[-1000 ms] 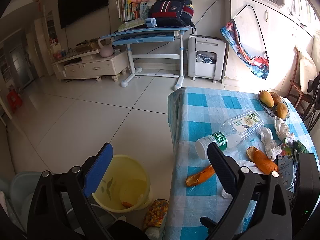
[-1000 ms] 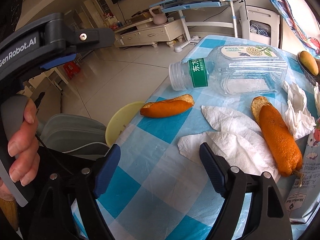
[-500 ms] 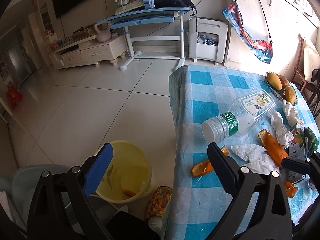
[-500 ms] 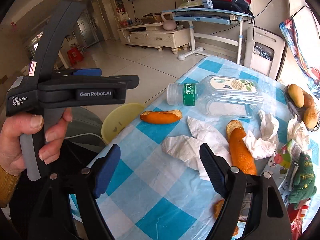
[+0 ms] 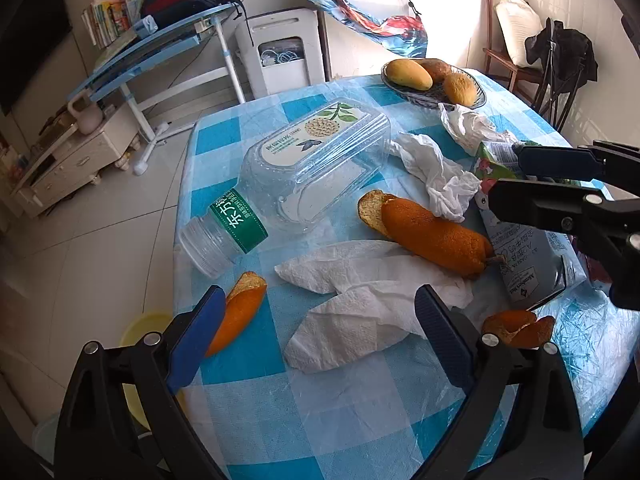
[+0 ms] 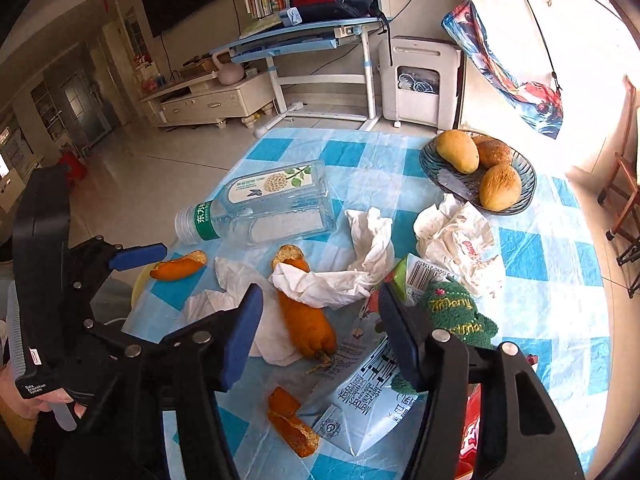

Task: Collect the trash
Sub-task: 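Grasp the crumpled white tissue with the left tool while the right tool grasps an orange peel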

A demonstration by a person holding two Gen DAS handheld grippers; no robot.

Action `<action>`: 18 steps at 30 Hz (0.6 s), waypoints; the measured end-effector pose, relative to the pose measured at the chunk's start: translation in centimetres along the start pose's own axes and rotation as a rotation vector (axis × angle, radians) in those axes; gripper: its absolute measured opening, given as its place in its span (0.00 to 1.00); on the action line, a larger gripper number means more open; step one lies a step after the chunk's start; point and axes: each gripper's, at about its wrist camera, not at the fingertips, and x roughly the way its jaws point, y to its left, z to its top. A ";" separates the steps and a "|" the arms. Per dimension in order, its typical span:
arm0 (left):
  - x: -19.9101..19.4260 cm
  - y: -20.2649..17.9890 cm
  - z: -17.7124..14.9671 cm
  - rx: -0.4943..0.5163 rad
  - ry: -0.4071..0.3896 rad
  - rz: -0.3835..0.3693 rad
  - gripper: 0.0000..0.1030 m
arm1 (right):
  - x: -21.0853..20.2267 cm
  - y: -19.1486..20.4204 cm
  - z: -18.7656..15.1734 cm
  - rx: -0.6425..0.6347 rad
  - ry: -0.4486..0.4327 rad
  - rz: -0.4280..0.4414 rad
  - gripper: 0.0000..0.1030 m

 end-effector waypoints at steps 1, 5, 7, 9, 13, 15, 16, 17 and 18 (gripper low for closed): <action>0.4 -0.5 0.0 0.014 0.008 0.003 0.89 | 0.0 -0.2 0.0 0.015 0.004 0.014 0.54; 1.3 -1.2 -0.1 0.009 0.048 -0.063 0.49 | 0.4 -0.4 -0.3 0.046 0.019 0.074 0.52; 1.2 -1.0 -0.3 -0.016 0.066 -0.148 0.17 | 0.8 -0.2 -0.4 0.055 0.031 0.104 0.52; 0.6 -0.9 -0.6 0.010 0.067 -0.160 0.12 | 1.4 0.0 -0.7 0.063 0.053 0.136 0.52; -1.0 1.0 -1.5 0.023 0.077 -0.218 0.10 | 2.5 1.0 -1.3 0.042 0.097 0.167 0.52; -1.8 2.1 -2.1 0.026 0.082 -0.237 0.10 | 2.7 1.6 -1.3 0.019 0.095 0.164 0.52; -2.0 2.6 -2.4 0.028 0.089 -0.248 0.10 | 2.7 1.8 -1.2 0.015 0.093 0.172 0.52; -2.1 2.9 -2.6 0.036 0.095 -0.252 0.10 | 2.9 2.0 -1.2 0.007 0.091 0.178 0.52; -2.1 3.0 -2.9 0.048 0.104 -0.253 0.10 | 3.0 2.4 -1.1 -0.012 0.087 0.159 0.52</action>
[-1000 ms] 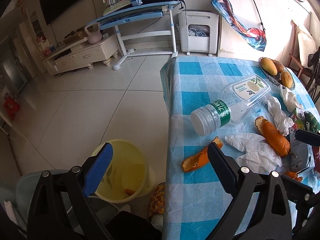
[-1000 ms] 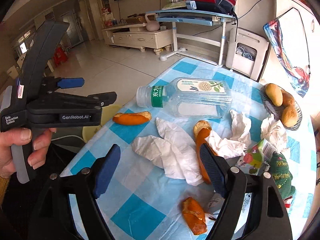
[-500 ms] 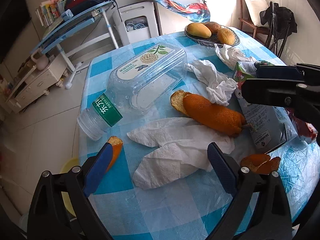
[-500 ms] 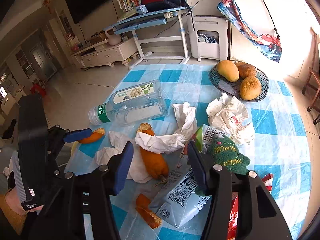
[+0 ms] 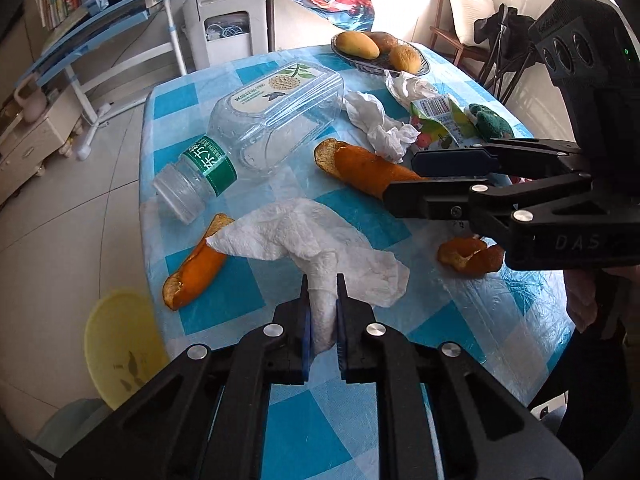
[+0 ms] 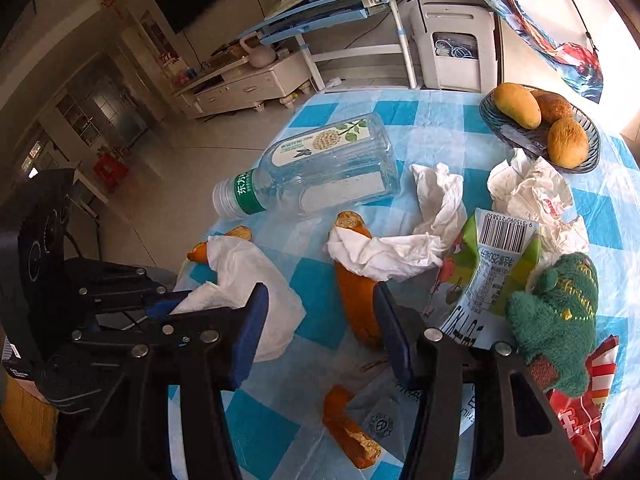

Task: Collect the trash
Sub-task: 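Grasp the crumpled white tissue with the left tool while the right tool grasps an orange peel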

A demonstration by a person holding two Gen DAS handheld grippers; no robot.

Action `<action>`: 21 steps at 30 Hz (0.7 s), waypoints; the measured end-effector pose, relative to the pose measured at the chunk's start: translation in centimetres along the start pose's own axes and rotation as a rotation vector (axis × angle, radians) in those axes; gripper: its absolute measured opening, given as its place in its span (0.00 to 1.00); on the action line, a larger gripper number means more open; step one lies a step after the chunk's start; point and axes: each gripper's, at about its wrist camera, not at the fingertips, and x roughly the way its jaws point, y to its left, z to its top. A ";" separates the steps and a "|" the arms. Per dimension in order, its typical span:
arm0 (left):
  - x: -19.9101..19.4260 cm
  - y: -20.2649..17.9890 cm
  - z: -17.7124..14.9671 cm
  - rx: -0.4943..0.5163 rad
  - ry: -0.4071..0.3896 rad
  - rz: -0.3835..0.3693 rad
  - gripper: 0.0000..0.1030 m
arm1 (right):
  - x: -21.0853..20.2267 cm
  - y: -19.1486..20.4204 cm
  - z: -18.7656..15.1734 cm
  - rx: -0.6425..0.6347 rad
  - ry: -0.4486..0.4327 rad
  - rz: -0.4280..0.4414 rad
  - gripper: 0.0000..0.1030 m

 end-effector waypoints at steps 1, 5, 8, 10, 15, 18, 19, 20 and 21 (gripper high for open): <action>0.1 0.0 -0.3 0.009 0.011 0.003 0.11 | 0.2 0.4 0.1 -0.028 0.003 -0.029 0.52; 0.5 -0.5 -0.6 0.035 0.027 0.055 0.30 | 1.1 1.8 0.2 -0.120 -0.001 -0.127 0.52; 0.5 -1.4 -0.5 0.060 -0.005 0.111 0.57 | 1.7 2.6 0.2 -0.153 0.004 -0.122 0.52; 1.0 -1.8 -0.4 0.066 -0.004 0.147 0.59 | 2.4 2.7 0.0 -0.187 0.020 -0.187 0.52; 1.5 -2.0 -0.1 0.047 0.017 0.076 0.16 | 2.6 0.8 0.2 -0.158 0.024 -0.248 0.52; 1.1 -2.2 -0.3 0.059 0.012 0.062 0.11 | 3.3 1.6 -0.2 -0.219 0.039 -0.295 0.51; 0.9 -2.1 -0.3 0.056 0.006 0.050 0.11 | 3.7 2.0 -0.5 -0.255 0.050 -0.321 0.50; 0.6 -1.9 -0.2 0.048 -0.004 0.041 0.11 | 3.7 2.1 -0.7 -0.270 0.040 -0.325 0.49; 0.1 -1.6 -0.2 0.035 -0.016 0.027 0.11 | 3.7 2.0 -0.6 -0.264 0.038 -0.322 0.49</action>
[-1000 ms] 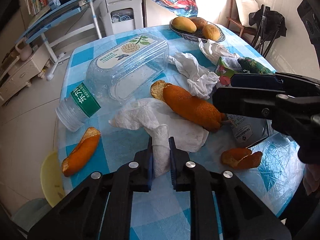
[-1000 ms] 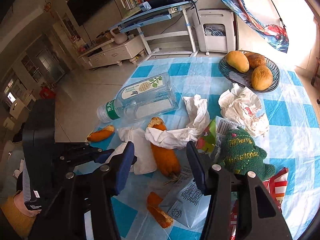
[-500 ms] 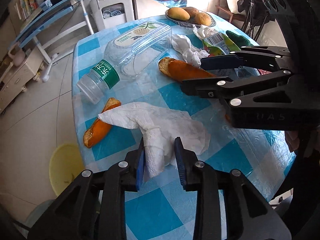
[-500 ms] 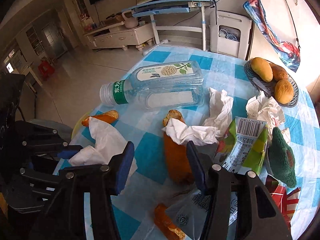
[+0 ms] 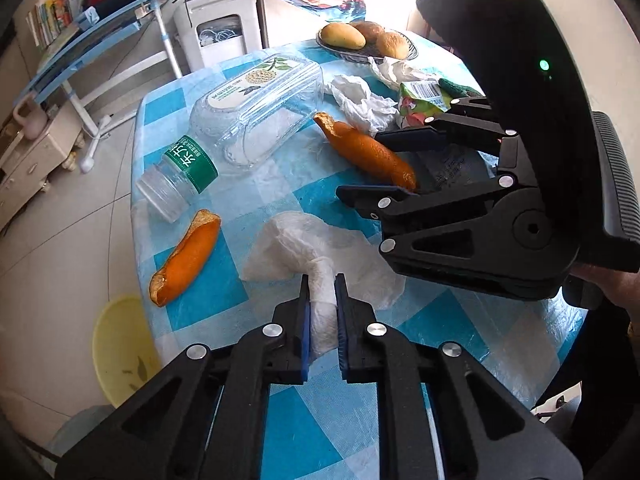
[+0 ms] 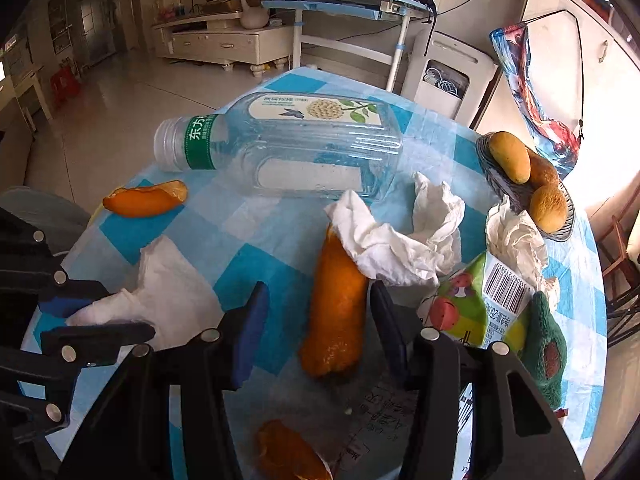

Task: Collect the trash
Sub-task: 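Grasp the crumpled white tissue with the left tool while the right tool grasps an orange peel, then carry tissue and peel over the yellow bucket and open both tools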

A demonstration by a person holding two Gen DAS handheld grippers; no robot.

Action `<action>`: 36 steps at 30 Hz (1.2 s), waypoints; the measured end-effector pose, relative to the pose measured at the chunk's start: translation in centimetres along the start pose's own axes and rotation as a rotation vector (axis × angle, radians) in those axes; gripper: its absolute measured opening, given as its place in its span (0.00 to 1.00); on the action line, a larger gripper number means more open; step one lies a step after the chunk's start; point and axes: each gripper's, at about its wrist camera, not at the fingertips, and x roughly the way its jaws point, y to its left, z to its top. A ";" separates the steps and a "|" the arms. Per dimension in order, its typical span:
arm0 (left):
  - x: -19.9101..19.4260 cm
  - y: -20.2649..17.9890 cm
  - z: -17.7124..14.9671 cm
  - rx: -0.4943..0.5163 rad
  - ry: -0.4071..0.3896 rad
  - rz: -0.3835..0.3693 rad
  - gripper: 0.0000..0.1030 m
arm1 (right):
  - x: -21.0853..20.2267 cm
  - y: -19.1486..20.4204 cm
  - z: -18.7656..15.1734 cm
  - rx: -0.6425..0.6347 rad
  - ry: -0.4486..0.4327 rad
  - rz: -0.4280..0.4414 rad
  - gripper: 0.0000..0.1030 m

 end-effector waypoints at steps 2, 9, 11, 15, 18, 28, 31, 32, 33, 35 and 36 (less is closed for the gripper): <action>-1.0 0.7 0.1 -0.032 -0.034 -0.032 0.11 | 0.0 -0.3 0.0 0.009 -0.001 -0.013 0.49; -5.3 4.3 0.4 -0.189 -0.220 -0.087 0.11 | -1.5 -2.6 -0.1 0.184 -0.031 0.147 0.21; -6.2 5.5 0.4 -0.245 -0.269 -0.073 0.11 | -2.1 -2.8 -0.3 0.234 -0.042 0.221 0.20; -7.5 7.5 0.1 -0.339 -0.334 -0.024 0.11 | -3.6 -2.3 -0.3 0.280 -0.080 0.344 0.20; -7.8 8.7 0.0 -0.389 -0.360 0.014 0.11 | -4.7 -0.7 0.2 0.229 -0.100 0.340 0.20; -7.9 11.9 -1.3 -0.554 -0.358 0.140 0.11 | -6.8 6.5 1.3 -0.036 -0.149 0.229 0.20; -8.1 13.0 -2.0 -0.613 -0.363 0.169 0.11 | -7.4 7.8 1.3 -0.079 -0.166 0.220 0.20; -8.2 13.4 -2.2 -0.633 -0.363 0.175 0.11 | -7.5 8.3 1.4 -0.094 -0.172 0.217 0.20; -8.2 13.8 -2.4 -0.654 -0.364 0.180 0.11 | -7.6 8.7 1.5 -0.107 -0.178 0.215 0.20; -8.3 14.6 -2.9 -0.697 -0.365 0.184 0.11 | -7.9 9.6 1.7 -0.133 -0.189 0.213 0.20; -8.3 15.0 -3.2 -0.718 -0.365 0.187 0.11 | -8.0 10.1 1.8 -0.145 -0.193 0.213 0.20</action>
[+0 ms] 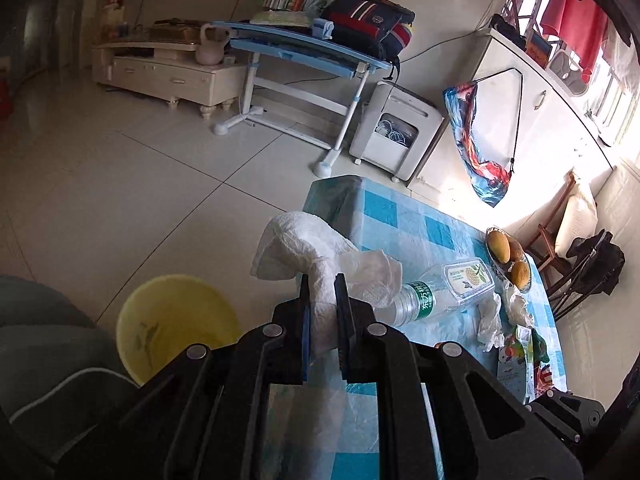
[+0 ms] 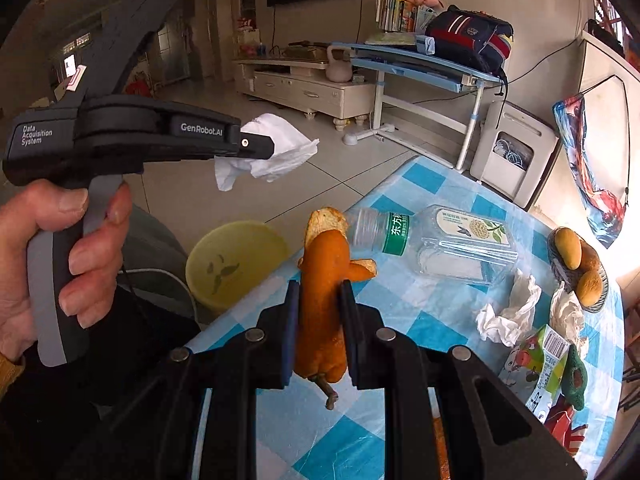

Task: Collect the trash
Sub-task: 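Carry tissue and peel over the yellow bucket and open both tools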

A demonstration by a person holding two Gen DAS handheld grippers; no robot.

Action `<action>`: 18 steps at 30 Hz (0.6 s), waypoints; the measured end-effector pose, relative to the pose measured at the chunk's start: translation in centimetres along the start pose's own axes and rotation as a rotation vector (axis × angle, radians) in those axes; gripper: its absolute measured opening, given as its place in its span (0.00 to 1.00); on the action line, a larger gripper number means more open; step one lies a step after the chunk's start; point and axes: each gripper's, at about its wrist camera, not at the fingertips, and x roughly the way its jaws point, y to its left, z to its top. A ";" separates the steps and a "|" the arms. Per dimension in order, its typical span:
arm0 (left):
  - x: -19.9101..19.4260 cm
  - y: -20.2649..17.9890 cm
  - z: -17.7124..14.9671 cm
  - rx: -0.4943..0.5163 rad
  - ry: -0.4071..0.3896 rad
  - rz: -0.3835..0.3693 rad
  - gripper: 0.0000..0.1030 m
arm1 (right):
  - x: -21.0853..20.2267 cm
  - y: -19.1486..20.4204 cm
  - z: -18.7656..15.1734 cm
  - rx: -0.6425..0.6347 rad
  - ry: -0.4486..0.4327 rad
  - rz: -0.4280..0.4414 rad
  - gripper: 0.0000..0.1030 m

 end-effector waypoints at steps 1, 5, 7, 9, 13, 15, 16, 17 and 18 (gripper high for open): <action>0.0 0.5 0.1 -0.019 -0.001 0.010 0.11 | 0.1 0.4 0.2 -0.011 -0.002 0.005 0.20; 0.0 2.3 0.4 -0.089 -0.006 0.053 0.11 | 0.6 2.0 0.9 -0.064 -0.006 0.012 0.20; 0.0 3.3 0.6 -0.124 -0.005 0.071 0.11 | 0.9 2.7 1.3 -0.079 -0.006 0.025 0.20; 0.1 4.2 0.6 -0.155 -0.005 0.088 0.11 | 1.5 3.2 1.8 -0.083 -0.006 0.044 0.20; 0.3 5.8 0.7 -0.216 0.002 0.106 0.11 | 2.7 3.4 3.3 -0.038 -0.019 0.117 0.20; 0.4 6.7 0.6 -0.253 0.009 0.107 0.11 | 3.5 3.4 4.1 -0.006 -0.023 0.152 0.20; 0.5 7.2 0.6 -0.275 0.012 0.107 0.11 | 3.9 3.3 4.5 0.010 -0.024 0.169 0.20; 0.6 7.7 0.5 -0.297 0.015 0.108 0.11 | 4.3 3.3 4.8 0.024 -0.023 0.184 0.20; 0.6 8.2 0.5 -0.319 0.017 0.111 0.11 | 4.8 3.3 5.1 0.037 -0.020 0.199 0.20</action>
